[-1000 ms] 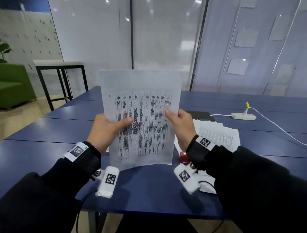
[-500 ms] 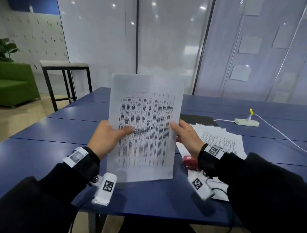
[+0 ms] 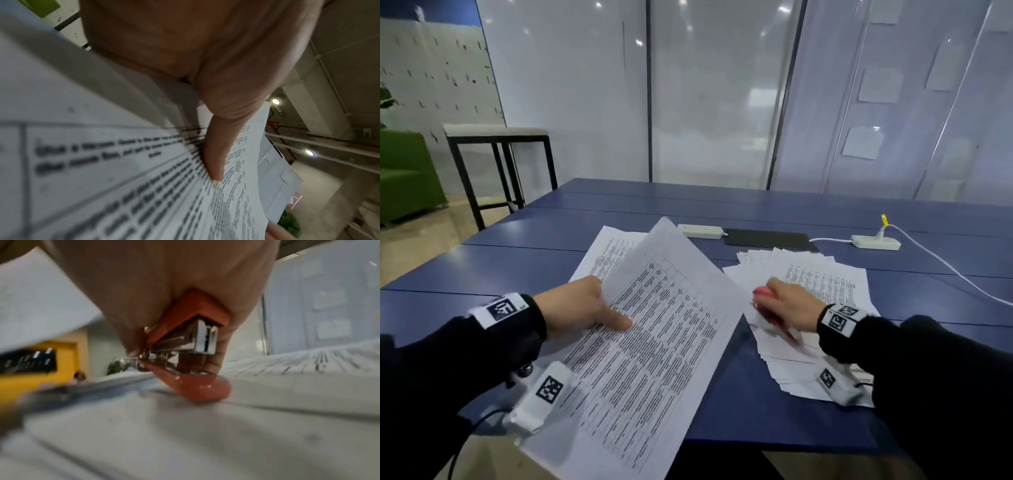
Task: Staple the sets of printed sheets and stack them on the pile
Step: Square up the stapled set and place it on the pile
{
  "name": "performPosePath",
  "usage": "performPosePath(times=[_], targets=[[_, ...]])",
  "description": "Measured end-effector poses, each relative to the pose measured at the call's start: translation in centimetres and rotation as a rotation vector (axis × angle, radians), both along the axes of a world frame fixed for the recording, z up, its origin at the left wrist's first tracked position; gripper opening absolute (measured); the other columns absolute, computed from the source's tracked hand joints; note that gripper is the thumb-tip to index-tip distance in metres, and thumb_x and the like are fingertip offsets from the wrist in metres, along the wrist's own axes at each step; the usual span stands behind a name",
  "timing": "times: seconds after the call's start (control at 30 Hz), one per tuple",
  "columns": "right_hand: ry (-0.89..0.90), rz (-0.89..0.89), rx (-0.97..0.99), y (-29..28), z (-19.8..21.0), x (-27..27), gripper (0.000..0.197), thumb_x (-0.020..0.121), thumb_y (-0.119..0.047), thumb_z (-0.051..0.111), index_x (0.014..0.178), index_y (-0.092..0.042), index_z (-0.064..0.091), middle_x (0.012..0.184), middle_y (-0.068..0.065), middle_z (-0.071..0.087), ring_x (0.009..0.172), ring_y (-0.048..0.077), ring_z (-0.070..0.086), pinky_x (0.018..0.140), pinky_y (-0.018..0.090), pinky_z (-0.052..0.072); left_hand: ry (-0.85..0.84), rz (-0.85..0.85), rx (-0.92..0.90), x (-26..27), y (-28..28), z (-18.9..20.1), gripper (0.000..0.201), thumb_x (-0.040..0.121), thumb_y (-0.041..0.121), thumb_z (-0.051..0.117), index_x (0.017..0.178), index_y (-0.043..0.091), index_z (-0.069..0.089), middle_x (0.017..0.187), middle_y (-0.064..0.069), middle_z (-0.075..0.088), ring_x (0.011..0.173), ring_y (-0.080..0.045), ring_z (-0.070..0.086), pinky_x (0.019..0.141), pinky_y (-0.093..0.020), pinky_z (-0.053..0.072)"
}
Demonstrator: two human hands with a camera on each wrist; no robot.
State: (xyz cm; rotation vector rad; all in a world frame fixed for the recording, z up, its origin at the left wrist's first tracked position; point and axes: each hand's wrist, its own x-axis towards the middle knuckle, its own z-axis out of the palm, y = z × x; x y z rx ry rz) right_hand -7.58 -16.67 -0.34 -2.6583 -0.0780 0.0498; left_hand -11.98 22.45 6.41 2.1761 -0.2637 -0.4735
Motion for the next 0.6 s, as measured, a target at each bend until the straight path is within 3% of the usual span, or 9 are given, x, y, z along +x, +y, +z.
performPosePath(times=[0.07,0.13,0.2,0.27,0.3,0.4,0.47,0.6], targets=[[-0.027,-0.179,0.617,0.5,0.6,-0.2,0.05,0.1,-0.049,0.06,0.111,0.0,0.053,0.091,0.022,0.073,0.08,0.038,0.075,0.081,0.06,0.057,0.004,-0.02,0.045,-0.2,-0.3,0.1,0.016,0.086,0.013,0.082,0.101,0.009,0.078,0.094,-0.006,0.081,0.085,-0.023,0.079,0.079,-0.031,0.058],[-0.032,-0.345,1.085,1.1,1.6,-0.4,0.048,0.102,-0.038,0.061,0.108,0.01,0.055,0.083,0.028,0.069,0.068,0.039,0.073,0.06,0.052,0.06,-0.01,-0.026,0.088,-0.3,-0.9,0.1,0.016,0.086,0.017,0.084,0.099,0.01,0.078,0.091,-0.003,0.081,0.084,-0.022,0.079,0.082,-0.035,0.06],[-0.063,-0.513,1.283,2.3,2.7,-0.7,0.037,0.096,-0.04,0.066,0.091,-0.003,0.061,0.079,0.02,0.064,0.061,0.032,0.064,0.056,0.045,0.056,-0.044,-0.023,0.141,-0.2,-1.5,0.1,0.014,0.084,0.022,0.085,0.092,0.012,0.079,0.084,0.002,0.081,0.079,-0.016,0.078,0.078,-0.026,0.059],[-0.13,-0.658,1.366,3.2,3.2,0.0,0.029,0.091,-0.039,0.067,0.081,-0.013,0.062,0.078,0.011,0.063,0.062,0.025,0.055,0.066,0.048,0.054,-0.072,-0.005,0.177,-0.7,-2.4,0.4,0.012,0.085,0.023,0.085,0.083,0.015,0.077,0.073,0.008,0.078,0.065,-0.004,0.074,0.059,-0.009,0.049],[-0.148,-0.701,1.405,3.5,3.6,0.2,0.025,0.09,-0.039,0.067,0.08,-0.017,0.062,0.078,0.008,0.064,0.062,0.024,0.053,0.068,0.047,0.053,-0.075,0.005,0.179,-0.7,-2.7,0.3,0.013,0.085,0.024,0.085,0.082,0.015,0.076,0.071,0.01,0.077,0.062,-0.001,0.072,0.055,-0.007,0.045],[-0.145,-0.728,1.488,4.3,3.7,0.6,0.027,0.089,-0.046,0.068,0.083,-0.02,0.062,0.081,0.004,0.066,0.066,0.023,0.057,0.067,0.046,0.056,-0.062,-0.021,0.178,-0.9,-3.2,0.4,0.01,0.084,0.02,0.085,0.085,0.014,0.078,0.079,0.005,0.08,0.072,-0.01,0.077,0.069,-0.02,0.054],[-0.177,-0.725,1.406,4.7,3.2,0.7,0.03,0.093,-0.049,0.064,0.085,-0.02,0.061,0.08,0.003,0.067,0.072,0.023,0.062,0.079,0.051,0.059,-0.055,-0.032,0.17,-1.0,-3.3,0.4,0.01,0.084,0.018,0.085,0.088,0.012,0.079,0.083,0.0,0.081,0.077,-0.018,0.078,0.078,-0.031,0.06],[-0.255,-0.709,1.295,5.4,2.3,0.9,0.049,0.085,-0.062,0.063,0.101,-0.016,0.068,0.099,0.012,0.074,0.085,0.029,0.071,0.083,0.044,0.06,-0.064,-0.01,0.136,-1.3,-3.4,0.6,0.006,0.086,0.011,0.083,0.088,0.01,0.077,0.078,0.0,0.08,0.066,-0.012,0.076,0.058,-0.017,0.054]])
